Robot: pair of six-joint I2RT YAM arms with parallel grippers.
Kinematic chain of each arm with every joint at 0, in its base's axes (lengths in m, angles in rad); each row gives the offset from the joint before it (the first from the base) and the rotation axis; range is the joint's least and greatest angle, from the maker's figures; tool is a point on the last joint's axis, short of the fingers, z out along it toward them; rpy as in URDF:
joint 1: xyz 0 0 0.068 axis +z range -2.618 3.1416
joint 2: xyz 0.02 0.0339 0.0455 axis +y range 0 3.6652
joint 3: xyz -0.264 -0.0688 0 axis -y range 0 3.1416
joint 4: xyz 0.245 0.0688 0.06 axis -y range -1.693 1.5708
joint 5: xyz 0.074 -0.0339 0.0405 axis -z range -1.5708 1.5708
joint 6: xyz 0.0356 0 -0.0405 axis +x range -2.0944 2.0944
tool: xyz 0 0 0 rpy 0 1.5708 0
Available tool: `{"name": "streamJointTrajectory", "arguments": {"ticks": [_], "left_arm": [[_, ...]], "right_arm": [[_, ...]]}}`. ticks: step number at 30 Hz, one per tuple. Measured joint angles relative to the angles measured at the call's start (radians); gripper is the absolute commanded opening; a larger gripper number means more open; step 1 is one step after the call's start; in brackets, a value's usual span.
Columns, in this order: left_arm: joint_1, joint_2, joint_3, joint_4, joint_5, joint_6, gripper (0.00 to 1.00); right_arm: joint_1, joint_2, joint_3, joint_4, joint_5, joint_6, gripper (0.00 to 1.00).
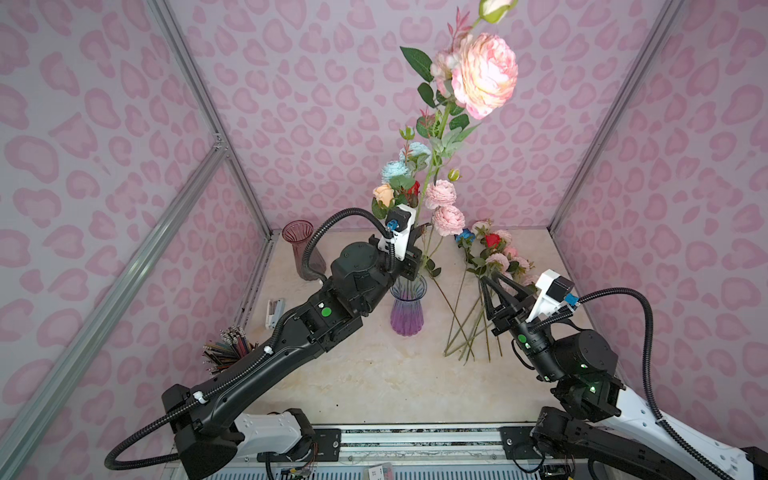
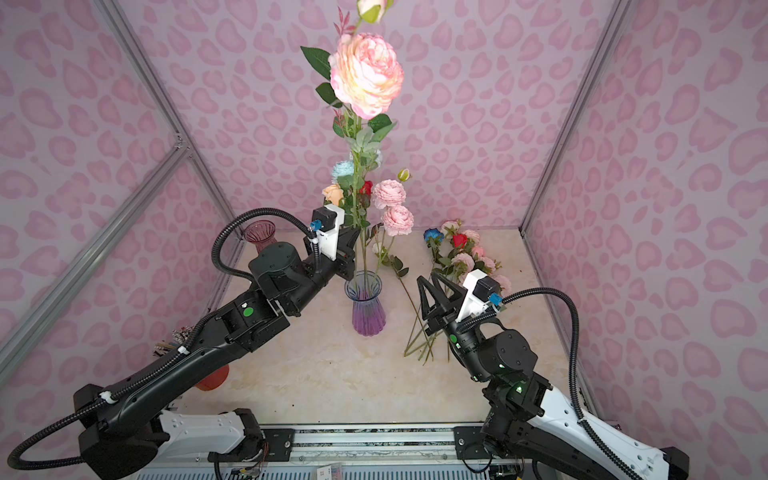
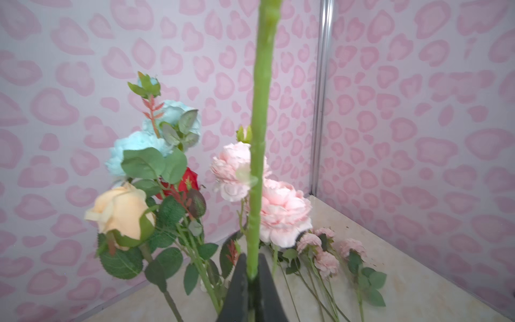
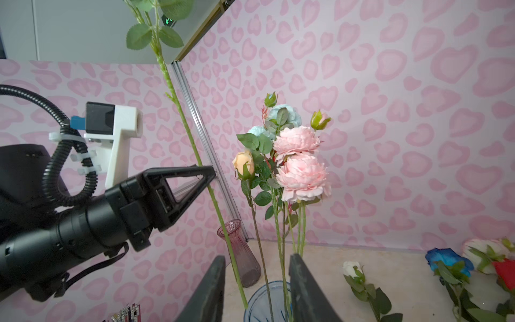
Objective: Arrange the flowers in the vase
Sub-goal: 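Carry the pink roses to the vase with the left gripper while the right gripper withdraws, then lower the pink rose stems into the vase with the left gripper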
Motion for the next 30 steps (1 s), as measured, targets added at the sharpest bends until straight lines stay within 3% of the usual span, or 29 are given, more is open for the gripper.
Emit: {"name": "streamJointTrajectory", "arguments": {"ticks": [5, 21, 30], "left_arm": [[0.069, 0.069, 0.015, 0.02, 0.005, -0.047, 0.04], [0.073, 0.085, -0.224, 0.065, 0.066, -0.231, 0.04], [0.073, 0.009, -0.34, 0.068, 0.106, -0.313, 0.17]], "right_arm": [[0.0, -0.023, -0.003, -0.046, 0.061, 0.018, 0.38], [-0.02, -0.066, -0.068, -0.054, 0.128, 0.027, 0.39], [-0.033, -0.043, -0.058, -0.062, 0.12, 0.034, 0.39]]}}
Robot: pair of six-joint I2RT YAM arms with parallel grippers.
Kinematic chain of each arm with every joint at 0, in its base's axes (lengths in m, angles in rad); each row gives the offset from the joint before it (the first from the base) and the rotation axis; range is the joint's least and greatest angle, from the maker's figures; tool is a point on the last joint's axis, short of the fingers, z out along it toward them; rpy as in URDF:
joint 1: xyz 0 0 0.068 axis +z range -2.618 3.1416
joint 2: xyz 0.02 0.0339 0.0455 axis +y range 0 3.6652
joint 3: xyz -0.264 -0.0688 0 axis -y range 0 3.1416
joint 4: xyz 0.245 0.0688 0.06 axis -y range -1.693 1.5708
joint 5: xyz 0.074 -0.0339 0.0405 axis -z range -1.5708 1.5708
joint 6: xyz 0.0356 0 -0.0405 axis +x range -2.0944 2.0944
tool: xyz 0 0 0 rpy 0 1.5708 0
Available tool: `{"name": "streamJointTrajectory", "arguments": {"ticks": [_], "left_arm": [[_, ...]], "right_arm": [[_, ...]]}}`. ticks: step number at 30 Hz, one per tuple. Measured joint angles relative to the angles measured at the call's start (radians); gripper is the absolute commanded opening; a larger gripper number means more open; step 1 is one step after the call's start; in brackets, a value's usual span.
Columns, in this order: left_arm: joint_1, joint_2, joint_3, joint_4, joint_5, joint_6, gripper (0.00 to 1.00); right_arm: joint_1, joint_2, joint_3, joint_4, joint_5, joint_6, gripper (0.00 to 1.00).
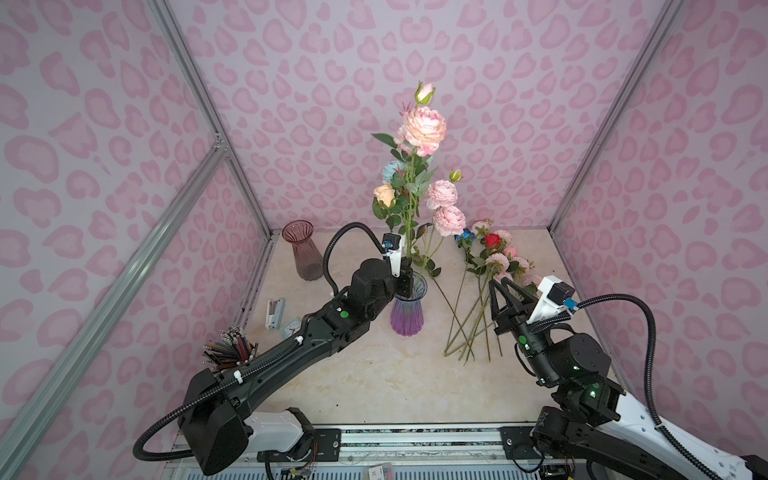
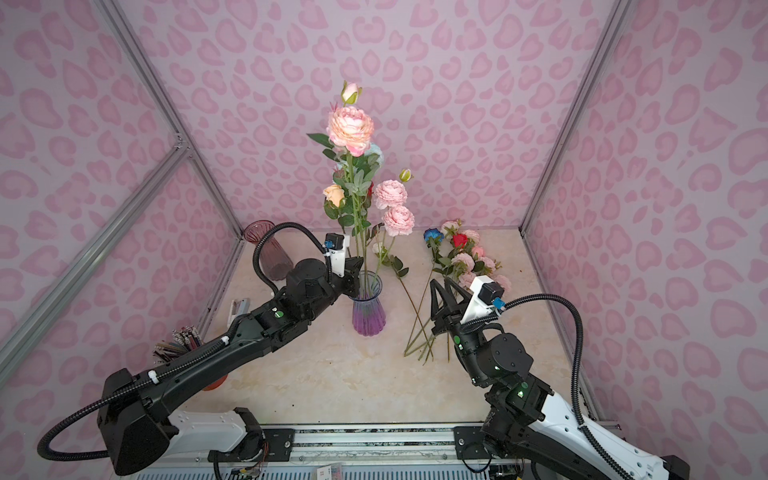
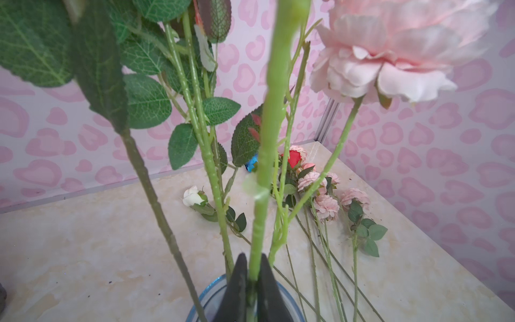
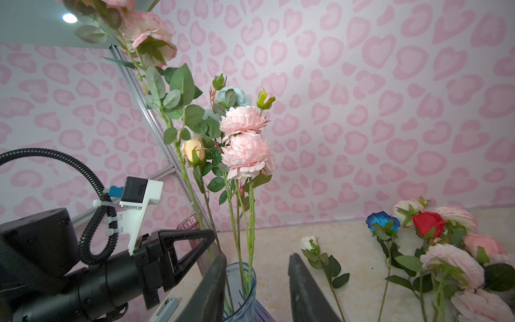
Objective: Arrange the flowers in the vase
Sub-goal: 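Lower the pink rose stems into the vase with the left gripper, then open the left gripper and draw it back while the right gripper reaches to the pile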
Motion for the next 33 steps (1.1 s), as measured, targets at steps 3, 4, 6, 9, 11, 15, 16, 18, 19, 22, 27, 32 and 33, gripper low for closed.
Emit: {"name": "streamJointTrajectory", "arguments": {"ticks": [3, 4, 6, 9, 11, 15, 16, 18, 19, 22, 27, 32, 33], "left_arm": [[0.0, -0.008, -0.016, -0.003, 0.018, -0.001, 0.17], [-0.001, -0.01, -0.02, -0.005, 0.019, -0.003, 0.18], [-0.001, -0.013, -0.027, -0.005, 0.022, -0.004, 0.18], [-0.002, -0.022, -0.041, -0.005, 0.023, -0.004, 0.19], [-0.002, -0.028, -0.046, -0.005, 0.023, -0.004, 0.19], [-0.002, -0.03, -0.046, -0.005, 0.022, -0.003, 0.2], [-0.002, -0.03, -0.046, -0.005, 0.021, -0.003, 0.2], [-0.002, -0.033, -0.046, -0.007, 0.021, -0.003, 0.2], [-0.002, -0.037, -0.046, -0.007, 0.021, -0.003, 0.19], [-0.002, -0.054, -0.05, -0.007, 0.018, 0.0, 0.22], [-0.003, -0.082, -0.058, -0.016, 0.019, 0.001, 0.23], [-0.006, -0.114, -0.08, -0.03, 0.021, 0.001, 0.23], [-0.006, -0.119, -0.084, -0.031, 0.022, 0.001, 0.23]], "right_arm": [[0.0, -0.001, 0.0, -0.007, -0.004, 0.009, 0.39], [-0.001, -0.002, 0.0, -0.008, -0.005, 0.009, 0.39], [-0.002, -0.001, 0.0, -0.014, -0.014, 0.01, 0.39], [-0.002, 0.0, 0.001, -0.015, -0.015, 0.01, 0.39], [-0.002, 0.001, 0.002, -0.014, -0.015, 0.01, 0.39], [-0.002, 0.006, 0.005, -0.015, -0.019, 0.011, 0.39], [-0.002, 0.005, 0.005, -0.015, -0.019, 0.011, 0.39], [-0.002, 0.005, 0.005, -0.016, -0.021, 0.011, 0.39], [-0.002, 0.005, 0.005, -0.016, -0.021, 0.011, 0.39], [-0.002, 0.001, 0.005, -0.016, -0.021, 0.011, 0.39], [-0.002, 0.002, 0.005, -0.016, -0.021, 0.011, 0.39], [-0.003, 0.003, 0.005, -0.015, -0.021, 0.011, 0.39], [-0.003, 0.003, 0.005, -0.015, -0.021, 0.011, 0.39]]}}
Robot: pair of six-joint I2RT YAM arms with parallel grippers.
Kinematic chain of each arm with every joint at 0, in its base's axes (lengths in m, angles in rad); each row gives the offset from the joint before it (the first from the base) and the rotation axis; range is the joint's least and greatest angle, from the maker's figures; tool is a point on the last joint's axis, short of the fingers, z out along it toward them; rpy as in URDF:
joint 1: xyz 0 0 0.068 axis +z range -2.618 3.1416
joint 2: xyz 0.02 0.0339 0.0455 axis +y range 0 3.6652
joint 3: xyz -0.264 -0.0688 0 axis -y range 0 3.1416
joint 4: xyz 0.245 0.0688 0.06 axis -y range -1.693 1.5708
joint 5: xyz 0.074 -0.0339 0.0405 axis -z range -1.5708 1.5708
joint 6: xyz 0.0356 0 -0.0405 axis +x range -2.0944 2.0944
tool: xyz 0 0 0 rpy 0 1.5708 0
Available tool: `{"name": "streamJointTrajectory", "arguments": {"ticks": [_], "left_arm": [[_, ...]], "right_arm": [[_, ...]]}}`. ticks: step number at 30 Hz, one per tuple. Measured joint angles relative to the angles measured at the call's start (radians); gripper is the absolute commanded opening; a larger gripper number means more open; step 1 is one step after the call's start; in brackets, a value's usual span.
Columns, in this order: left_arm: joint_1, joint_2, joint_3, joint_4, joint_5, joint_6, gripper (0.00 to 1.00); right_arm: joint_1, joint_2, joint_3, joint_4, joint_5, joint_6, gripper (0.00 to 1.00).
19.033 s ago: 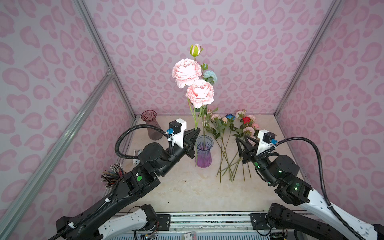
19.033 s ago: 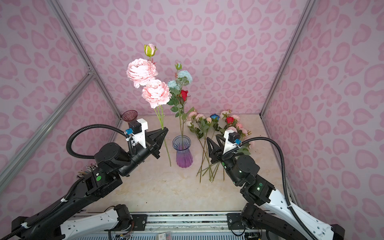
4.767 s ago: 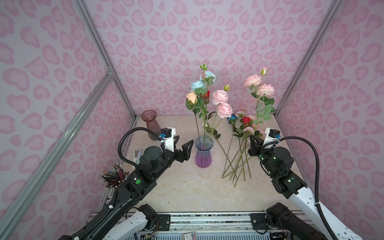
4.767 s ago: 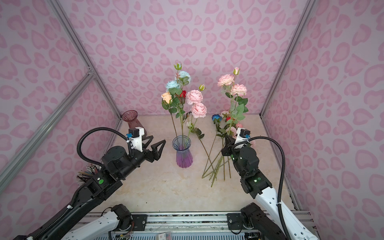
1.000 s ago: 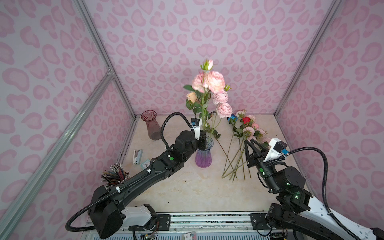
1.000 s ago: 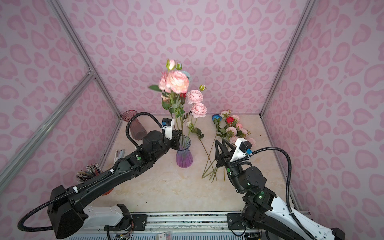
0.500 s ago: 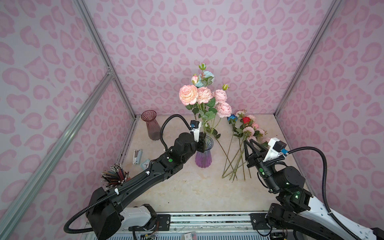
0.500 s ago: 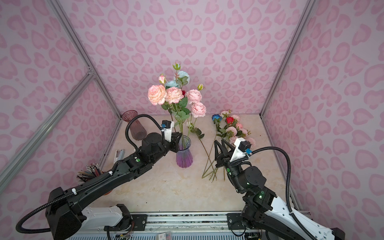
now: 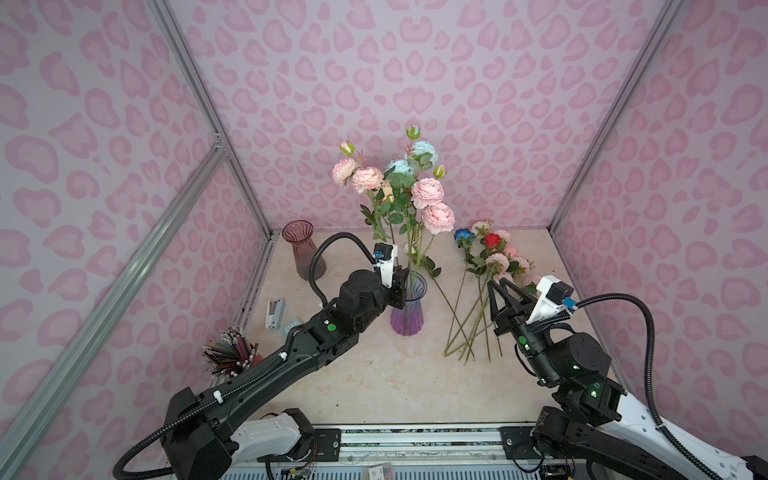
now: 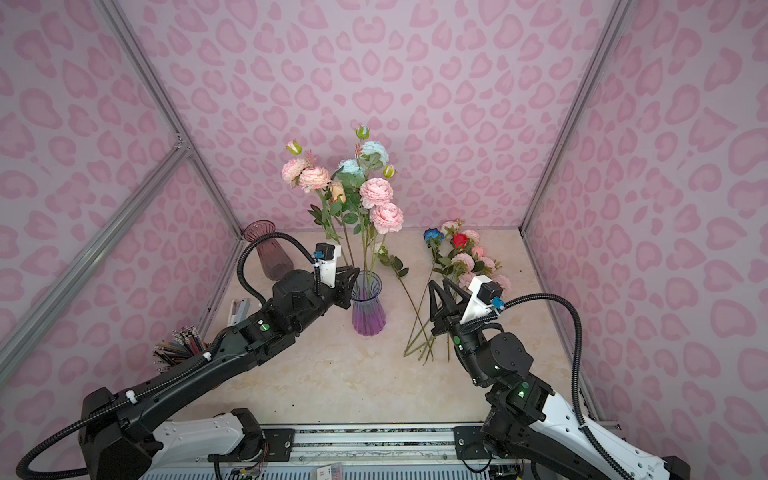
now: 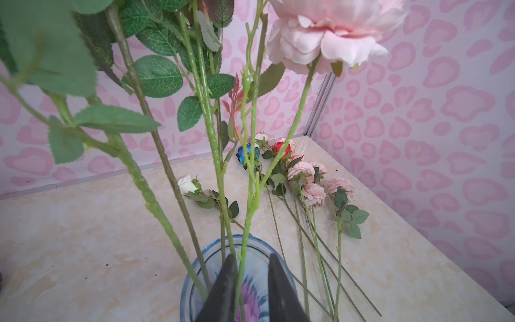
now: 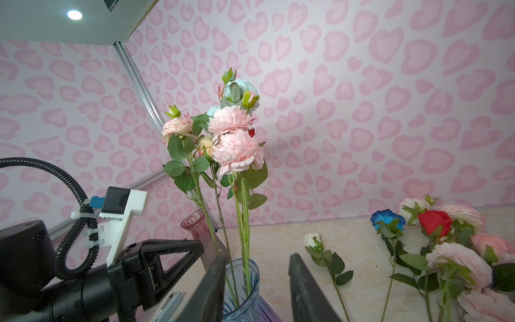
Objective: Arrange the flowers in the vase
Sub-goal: 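Open the left gripper and draw it back while the right gripper reaches to the pile, then lower the right gripper onto the white rose stem in the pile and close it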
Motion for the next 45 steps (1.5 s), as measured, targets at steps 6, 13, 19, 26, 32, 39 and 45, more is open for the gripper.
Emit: {"name": "streamJointTrajectory", "arguments": {"ticks": [6, 13, 19, 26, 32, 39, 45], "left_arm": [[-0.013, -0.034, -0.004, -0.021, 0.0, 0.002, 0.23], [-0.026, -0.175, -0.021, -0.061, -0.011, 0.018, 0.25], [-0.026, -0.365, -0.089, -0.103, -0.051, 0.002, 0.27], [-0.026, -0.513, -0.206, -0.182, -0.177, -0.065, 0.34], [-0.026, -0.612, -0.308, -0.269, -0.374, -0.241, 0.52], [-0.024, -0.605, -0.375, -0.405, -0.492, -0.517, 0.85], [-0.024, -0.533, -0.393, -0.487, -0.484, -0.664, 0.85]], "right_arm": [[-0.002, 0.0, 0.0, 0.0, 0.0, 0.0, 0.39], [-0.003, -0.008, -0.001, -0.019, 0.016, 0.004, 0.42], [-0.021, -0.014, -0.011, -0.051, 0.054, 0.009, 0.44], [-0.126, 0.051, -0.007, -0.127, 0.04, 0.066, 0.43], [-0.249, 0.186, 0.033, -0.22, -0.061, 0.115, 0.45], [-0.294, 0.482, 0.181, -0.365, -0.165, 0.118, 0.35], [-0.32, 0.74, 0.301, -0.442, -0.241, 0.086, 0.35]]}}
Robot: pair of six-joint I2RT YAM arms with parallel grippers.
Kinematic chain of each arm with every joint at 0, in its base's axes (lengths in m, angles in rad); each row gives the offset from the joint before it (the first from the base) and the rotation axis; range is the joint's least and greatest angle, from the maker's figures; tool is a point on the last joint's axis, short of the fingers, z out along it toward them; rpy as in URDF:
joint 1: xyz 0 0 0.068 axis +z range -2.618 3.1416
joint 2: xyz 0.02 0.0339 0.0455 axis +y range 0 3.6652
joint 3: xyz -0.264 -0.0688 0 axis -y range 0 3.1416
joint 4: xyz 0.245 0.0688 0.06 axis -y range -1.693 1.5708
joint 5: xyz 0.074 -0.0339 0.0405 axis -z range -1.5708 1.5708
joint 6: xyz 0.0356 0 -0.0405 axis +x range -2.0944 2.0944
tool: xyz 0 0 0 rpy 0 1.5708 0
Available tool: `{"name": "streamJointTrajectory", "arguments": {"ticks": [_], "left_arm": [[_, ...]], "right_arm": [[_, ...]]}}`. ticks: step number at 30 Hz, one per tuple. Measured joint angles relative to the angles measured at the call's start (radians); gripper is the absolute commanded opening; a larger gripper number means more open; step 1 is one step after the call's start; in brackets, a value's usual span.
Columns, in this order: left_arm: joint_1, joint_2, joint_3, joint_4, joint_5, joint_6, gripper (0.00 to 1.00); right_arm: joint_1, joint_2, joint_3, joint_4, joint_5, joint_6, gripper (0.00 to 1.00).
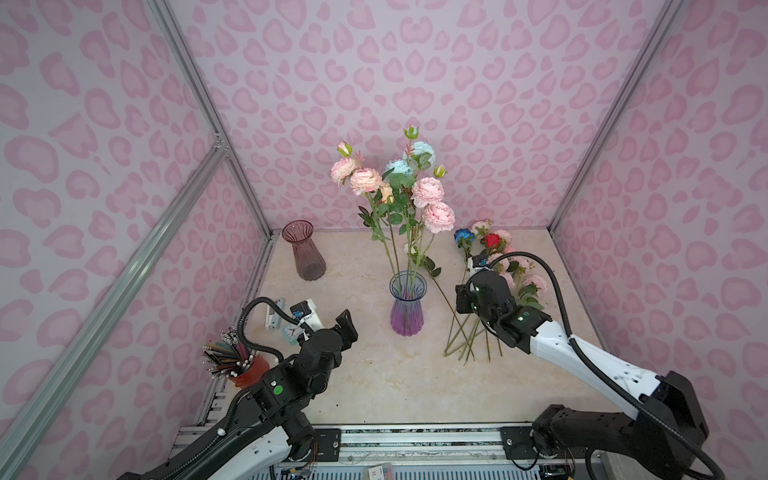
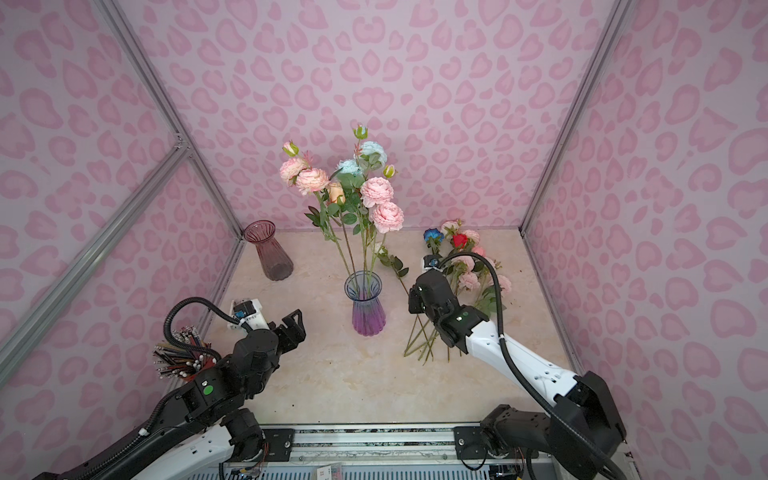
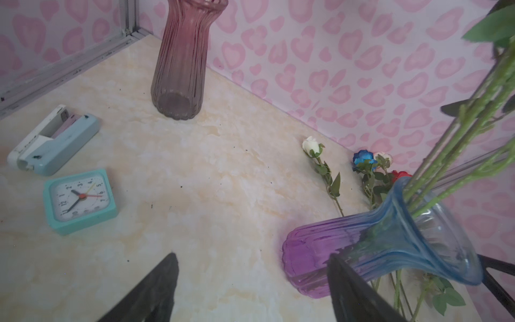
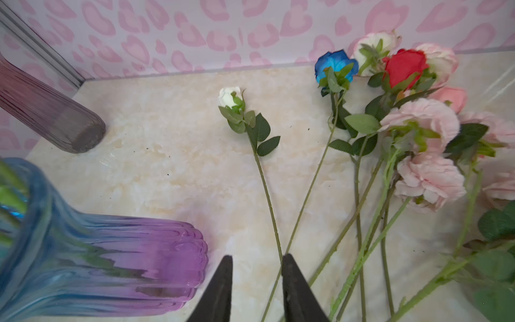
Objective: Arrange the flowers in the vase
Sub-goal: 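Lower the right gripper onto the white rose stem in the pile and close it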
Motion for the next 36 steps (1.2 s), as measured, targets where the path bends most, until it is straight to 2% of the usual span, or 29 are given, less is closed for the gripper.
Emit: {"name": "streamJointTrajectory", "arguments": {"ticks": [9, 12, 17, 22, 28, 36], "left_arm": [[0.002, 0.004, 0.0, -0.024, 0.023, -0.018, 0.86], [0.003, -0.002, 0.0, -0.022, 0.043, -0.01, 0.86], [0.004, -0.008, 0.0, -0.022, 0.062, 0.009, 0.86], [0.005, -0.026, -0.003, -0.02, 0.065, 0.012, 0.86], [0.005, -0.027, -0.003, -0.02, 0.066, 0.013, 0.86], [0.005, -0.034, 0.023, -0.02, 0.087, 0.041, 0.86]], "right_arm": [[-0.091, 0.408, 0.261, -0.084, -0.14, -0.133, 0.4], [-0.115, 0.51, 0.303, -0.105, -0.193, -0.151, 0.4], [-0.121, 0.609, 0.338, -0.108, -0.221, -0.166, 0.36], [-0.122, 0.616, 0.305, -0.109, -0.23, -0.164, 0.25], [-0.133, 0.581, 0.269, -0.1, -0.23, -0.153, 0.02], [-0.195, 0.409, 0.145, 0.011, -0.273, -0.081, 0.0]]}}
